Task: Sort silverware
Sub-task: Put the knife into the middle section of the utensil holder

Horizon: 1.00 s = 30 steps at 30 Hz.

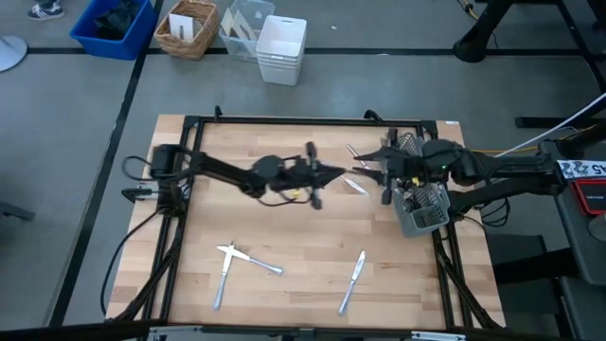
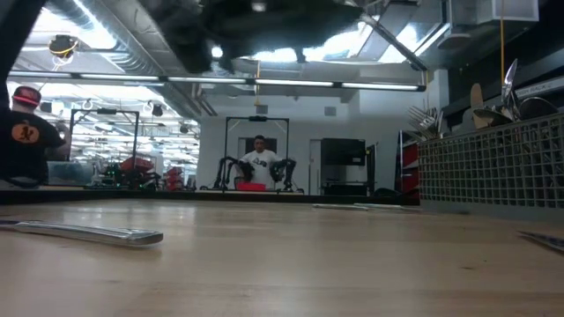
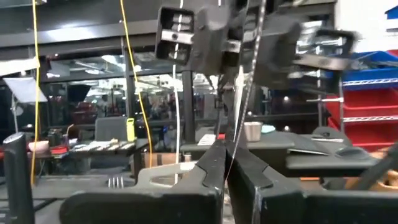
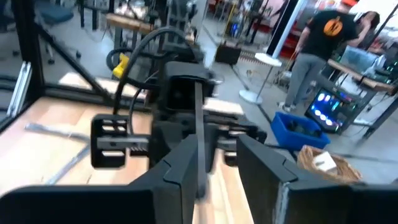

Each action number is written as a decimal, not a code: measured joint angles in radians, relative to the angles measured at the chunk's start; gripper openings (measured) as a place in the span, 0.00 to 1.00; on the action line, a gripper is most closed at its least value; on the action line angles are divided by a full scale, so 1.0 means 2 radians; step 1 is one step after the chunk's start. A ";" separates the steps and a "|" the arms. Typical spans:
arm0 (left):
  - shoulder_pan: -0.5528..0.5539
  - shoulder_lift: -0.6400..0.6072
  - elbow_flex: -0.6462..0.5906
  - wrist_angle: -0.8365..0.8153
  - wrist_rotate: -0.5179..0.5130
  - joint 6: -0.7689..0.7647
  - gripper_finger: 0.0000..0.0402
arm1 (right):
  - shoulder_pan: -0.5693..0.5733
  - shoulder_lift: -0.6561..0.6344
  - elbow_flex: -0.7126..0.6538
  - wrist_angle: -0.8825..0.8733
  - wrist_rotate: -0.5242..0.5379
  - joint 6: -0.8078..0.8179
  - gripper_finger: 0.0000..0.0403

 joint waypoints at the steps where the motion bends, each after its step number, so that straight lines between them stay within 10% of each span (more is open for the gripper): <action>1: 0.004 0.016 0.025 -0.013 0.001 0.000 0.00 | 0.000 -0.002 0.000 -0.010 0.000 0.000 0.28; 14: 0.036 0.189 0.286 -0.171 0.028 -0.016 0.00 | 0.000 -0.002 0.000 -0.036 0.000 0.000 0.28; 30: 0.039 0.246 0.365 -0.233 0.026 -0.027 0.00 | 0.000 -0.002 0.000 -0.048 -0.001 0.000 0.28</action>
